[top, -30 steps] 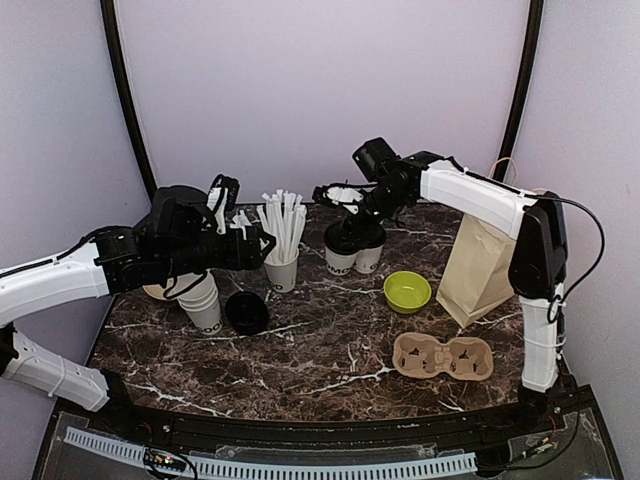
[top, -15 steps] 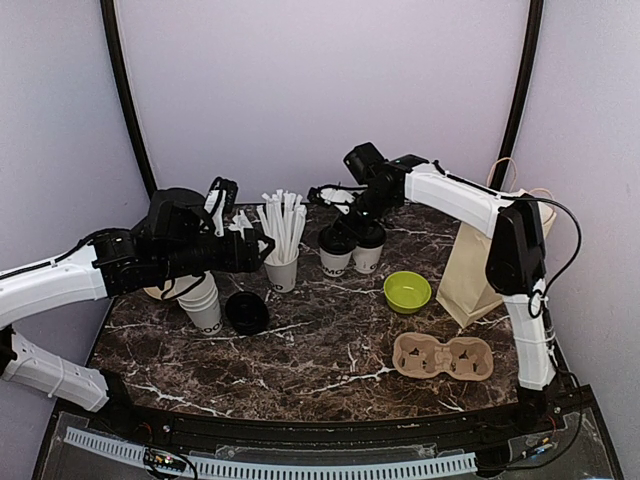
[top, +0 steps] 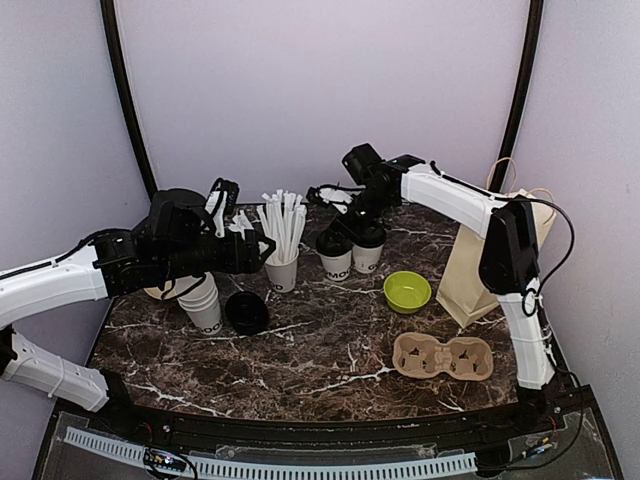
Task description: Pack the takeout coffee
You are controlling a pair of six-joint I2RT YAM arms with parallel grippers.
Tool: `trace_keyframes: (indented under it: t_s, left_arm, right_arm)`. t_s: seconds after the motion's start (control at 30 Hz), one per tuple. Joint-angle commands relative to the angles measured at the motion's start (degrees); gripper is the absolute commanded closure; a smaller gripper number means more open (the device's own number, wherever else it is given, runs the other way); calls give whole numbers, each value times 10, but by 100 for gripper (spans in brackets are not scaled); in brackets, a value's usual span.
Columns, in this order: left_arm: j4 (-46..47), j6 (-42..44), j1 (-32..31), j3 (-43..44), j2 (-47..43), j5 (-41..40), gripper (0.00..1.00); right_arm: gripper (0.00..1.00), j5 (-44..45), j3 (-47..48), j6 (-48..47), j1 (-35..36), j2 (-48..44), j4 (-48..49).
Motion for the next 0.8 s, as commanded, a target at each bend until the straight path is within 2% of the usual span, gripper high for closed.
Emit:
trace_keyframes:
  t_s: [0.0, 0.23, 0.47, 0.77]
  left_arm:
    - [0, 10, 2, 8, 0, 10, 18]
    - [18, 39, 3, 22, 22, 22, 19]
    - [41, 86, 2, 42, 46, 83, 23]
    - [87, 125, 1, 57, 73, 153, 25]
  right_arm:
    - [10, -32, 18, 17, -3, -62, -10]
    - [9, -68, -14, 33, -2, -153, -21]
    - [10, -23, -121, 17, -7, -280, -28]
    - [12, 7, -230, 37, -83, -450, -22]
